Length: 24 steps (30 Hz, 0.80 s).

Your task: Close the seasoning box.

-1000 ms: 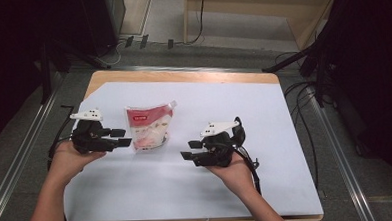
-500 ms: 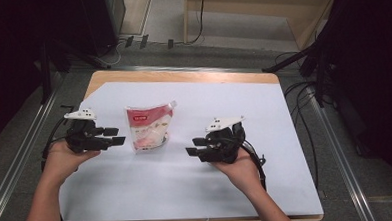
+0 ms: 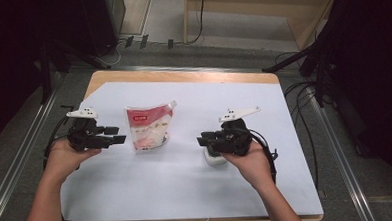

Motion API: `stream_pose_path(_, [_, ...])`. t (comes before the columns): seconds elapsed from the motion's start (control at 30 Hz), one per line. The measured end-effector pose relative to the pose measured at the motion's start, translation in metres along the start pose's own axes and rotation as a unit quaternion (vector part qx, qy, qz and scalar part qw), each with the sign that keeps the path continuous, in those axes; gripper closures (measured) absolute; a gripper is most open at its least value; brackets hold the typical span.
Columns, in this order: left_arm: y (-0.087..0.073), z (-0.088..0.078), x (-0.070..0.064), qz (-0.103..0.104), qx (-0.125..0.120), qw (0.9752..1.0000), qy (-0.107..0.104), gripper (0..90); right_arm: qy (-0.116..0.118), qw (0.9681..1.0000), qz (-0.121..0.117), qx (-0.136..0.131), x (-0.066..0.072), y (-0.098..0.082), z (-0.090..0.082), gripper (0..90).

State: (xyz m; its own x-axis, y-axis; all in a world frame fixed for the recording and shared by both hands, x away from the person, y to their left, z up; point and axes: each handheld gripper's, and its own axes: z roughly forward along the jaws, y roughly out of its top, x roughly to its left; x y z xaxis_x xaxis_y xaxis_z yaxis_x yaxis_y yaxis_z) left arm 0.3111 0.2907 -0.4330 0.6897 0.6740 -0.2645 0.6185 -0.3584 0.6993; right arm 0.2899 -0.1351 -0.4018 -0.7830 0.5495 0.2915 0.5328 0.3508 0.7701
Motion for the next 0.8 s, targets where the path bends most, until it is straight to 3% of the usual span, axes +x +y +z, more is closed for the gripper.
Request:
stream_pose_path(0.37, [0.0, 0.002, -0.001, 0.004, 0.006, 1.0, 0.001, 46.2, -0.003, 1.0, -0.004, 0.007, -0.009, 0.008, -0.021, 89.4])
stream_pose_path(0.8, [0.0, 0.005, -0.003, 0.013, 0.011, 0.9998, 0.004, 46.2, -0.017, 0.9998, 0.0, -0.011, -0.027, 0.013, -0.053, 90.0])
